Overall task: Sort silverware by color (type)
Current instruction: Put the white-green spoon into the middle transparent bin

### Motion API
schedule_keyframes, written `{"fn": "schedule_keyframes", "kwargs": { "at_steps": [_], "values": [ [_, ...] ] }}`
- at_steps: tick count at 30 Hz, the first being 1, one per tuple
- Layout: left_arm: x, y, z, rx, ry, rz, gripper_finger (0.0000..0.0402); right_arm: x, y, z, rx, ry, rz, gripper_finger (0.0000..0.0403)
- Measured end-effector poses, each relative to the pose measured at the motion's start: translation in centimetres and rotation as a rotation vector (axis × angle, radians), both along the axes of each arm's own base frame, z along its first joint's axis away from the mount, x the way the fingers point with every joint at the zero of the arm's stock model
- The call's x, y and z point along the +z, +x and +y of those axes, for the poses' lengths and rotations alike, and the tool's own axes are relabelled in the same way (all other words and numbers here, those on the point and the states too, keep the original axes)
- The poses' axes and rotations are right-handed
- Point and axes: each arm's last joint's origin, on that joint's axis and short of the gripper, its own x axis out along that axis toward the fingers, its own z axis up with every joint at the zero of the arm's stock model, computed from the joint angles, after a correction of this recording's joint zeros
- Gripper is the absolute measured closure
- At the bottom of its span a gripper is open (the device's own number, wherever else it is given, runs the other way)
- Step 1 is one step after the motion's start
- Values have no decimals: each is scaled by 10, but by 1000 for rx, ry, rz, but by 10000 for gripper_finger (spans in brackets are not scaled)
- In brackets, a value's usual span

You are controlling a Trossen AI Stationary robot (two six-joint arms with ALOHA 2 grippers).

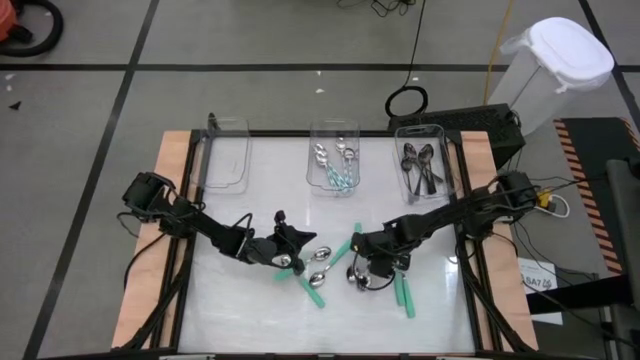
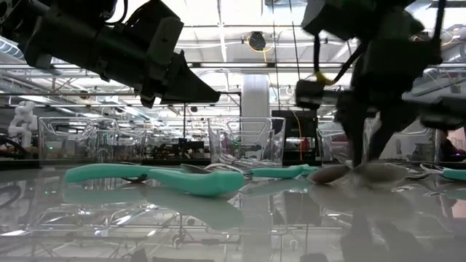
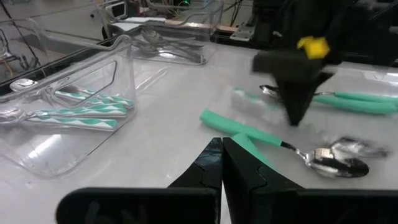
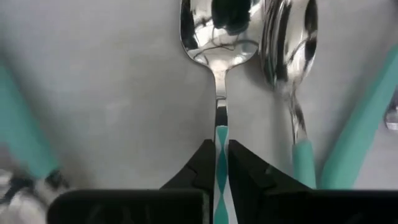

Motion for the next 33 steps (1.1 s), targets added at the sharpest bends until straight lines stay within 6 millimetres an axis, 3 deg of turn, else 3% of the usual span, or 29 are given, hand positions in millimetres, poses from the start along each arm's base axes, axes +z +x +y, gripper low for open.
{"fn": "schedule_keyframes", "kwargs": {
  "at_steps": [14, 20, 25, 33],
  "values": [
    [-1, 0, 0, 1, -21, 8, 394, 46, -16, 28, -159, 200, -126, 384],
    [-1, -1, -3, -8, -29, 1, 394, 58, -12, 39, -411, 368, -174, 384],
    [-1, -2, -5, -10, -45, -6, 394, 65, -7, 44, -627, 324, -370, 384],
    [-1, -4, -10, -24, -57, -10, 394, 77, 3, 36, -969, 340, -630, 384]
  ]
}}
